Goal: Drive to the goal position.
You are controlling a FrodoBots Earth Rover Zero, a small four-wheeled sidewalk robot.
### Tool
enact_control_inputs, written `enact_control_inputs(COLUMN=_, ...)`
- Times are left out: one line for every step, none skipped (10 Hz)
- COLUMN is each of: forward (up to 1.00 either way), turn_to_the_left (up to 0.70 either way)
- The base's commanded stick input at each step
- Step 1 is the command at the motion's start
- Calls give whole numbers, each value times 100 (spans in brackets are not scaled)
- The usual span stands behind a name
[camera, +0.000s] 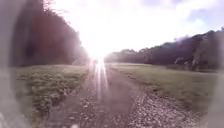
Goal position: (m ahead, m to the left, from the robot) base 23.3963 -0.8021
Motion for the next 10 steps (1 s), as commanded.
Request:
enact_control_inputs(forward=85, turn_to_the_left=0)
enact_control_inputs(forward=85, turn_to_the_left=0)
enact_control_inputs(forward=85, turn_to_the_left=0)
enact_control_inputs(forward=85, turn_to_the_left=0)
enact_control_inputs(forward=85, turn_to_the_left=32)
enact_control_inputs(forward=85, turn_to_the_left=30)
enact_control_inputs(forward=85, turn_to_the_left=16)
enact_control_inputs(forward=85, turn_to_the_left=0)
enact_control_inputs(forward=85, turn_to_the_left=0)
enact_control_inputs(forward=85, turn_to_the_left=0)
